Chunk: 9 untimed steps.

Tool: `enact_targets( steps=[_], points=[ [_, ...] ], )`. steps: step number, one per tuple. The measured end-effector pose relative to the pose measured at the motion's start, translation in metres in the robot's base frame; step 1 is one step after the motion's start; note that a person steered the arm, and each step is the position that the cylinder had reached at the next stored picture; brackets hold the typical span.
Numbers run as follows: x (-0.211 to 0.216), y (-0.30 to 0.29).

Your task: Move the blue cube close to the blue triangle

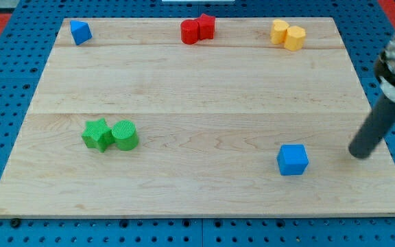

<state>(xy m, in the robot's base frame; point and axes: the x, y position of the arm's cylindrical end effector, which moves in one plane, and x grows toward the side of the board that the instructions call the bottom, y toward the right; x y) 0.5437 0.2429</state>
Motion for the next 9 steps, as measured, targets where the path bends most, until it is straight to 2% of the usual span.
enact_targets(
  steps=[1,2,3,5,6,7,8,9],
  points=[
    [0.032,-0.01],
    [0.006,-0.037],
    [-0.004,-0.104],
    [0.012,-0.157],
    [0.005,-0.202],
    [-0.041,-0.237],
    [-0.052,-0.288],
    [-0.039,-0.303]
  ],
)
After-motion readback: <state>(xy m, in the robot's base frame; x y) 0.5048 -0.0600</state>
